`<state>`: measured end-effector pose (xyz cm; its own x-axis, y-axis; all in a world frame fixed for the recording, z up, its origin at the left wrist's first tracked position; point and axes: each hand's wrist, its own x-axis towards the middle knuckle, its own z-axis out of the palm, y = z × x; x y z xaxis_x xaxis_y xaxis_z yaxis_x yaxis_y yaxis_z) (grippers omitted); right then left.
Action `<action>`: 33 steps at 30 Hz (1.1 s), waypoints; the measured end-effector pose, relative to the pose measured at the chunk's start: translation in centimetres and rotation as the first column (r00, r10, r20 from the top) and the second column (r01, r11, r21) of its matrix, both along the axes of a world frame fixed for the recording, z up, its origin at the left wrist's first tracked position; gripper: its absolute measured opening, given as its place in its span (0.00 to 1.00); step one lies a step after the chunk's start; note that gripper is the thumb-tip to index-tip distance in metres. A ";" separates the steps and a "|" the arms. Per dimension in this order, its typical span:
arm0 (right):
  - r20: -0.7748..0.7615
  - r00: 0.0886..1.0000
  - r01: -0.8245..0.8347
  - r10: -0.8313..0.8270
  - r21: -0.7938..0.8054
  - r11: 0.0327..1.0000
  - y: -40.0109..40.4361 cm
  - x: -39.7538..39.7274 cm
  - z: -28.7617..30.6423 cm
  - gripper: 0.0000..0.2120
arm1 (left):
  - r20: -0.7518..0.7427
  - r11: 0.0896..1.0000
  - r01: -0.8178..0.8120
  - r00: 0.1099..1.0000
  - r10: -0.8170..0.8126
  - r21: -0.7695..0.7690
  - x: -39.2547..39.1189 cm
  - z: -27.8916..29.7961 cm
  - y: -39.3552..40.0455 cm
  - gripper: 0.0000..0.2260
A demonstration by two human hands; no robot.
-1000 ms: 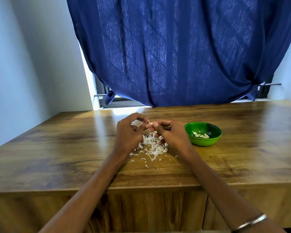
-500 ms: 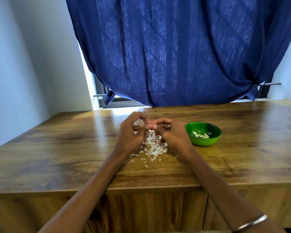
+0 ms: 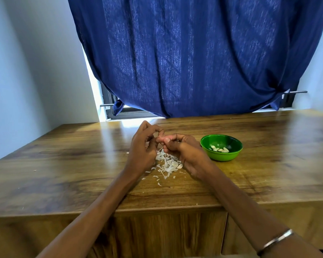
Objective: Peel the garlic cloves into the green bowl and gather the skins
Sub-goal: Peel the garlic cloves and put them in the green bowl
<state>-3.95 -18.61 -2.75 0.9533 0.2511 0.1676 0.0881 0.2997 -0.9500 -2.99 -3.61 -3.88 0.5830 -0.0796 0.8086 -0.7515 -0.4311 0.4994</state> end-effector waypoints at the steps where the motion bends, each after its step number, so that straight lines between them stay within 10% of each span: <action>1: -0.029 0.999 -0.023 0.024 0.040 0.999 0.1 0.0 0.0 0.04 | 0.014 1.000 -0.012 1.000 0.012 -0.013 0.0 0.1 -0.1 0.19; 33: -0.160 0.980 0.163 -0.118 0.307 0.938 -0.6 0.0 0.6 0.05 | -0.302 0.963 -0.186 0.946 0.122 -0.194 -0.9 0.6 0.1 0.03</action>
<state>-3.96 -19.17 -2.14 0.9943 0.0687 0.0816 0.0266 0.5812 -0.8134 -3.94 -3.47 -3.30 0.7822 0.1877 0.5941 -0.4969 -0.3874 0.7765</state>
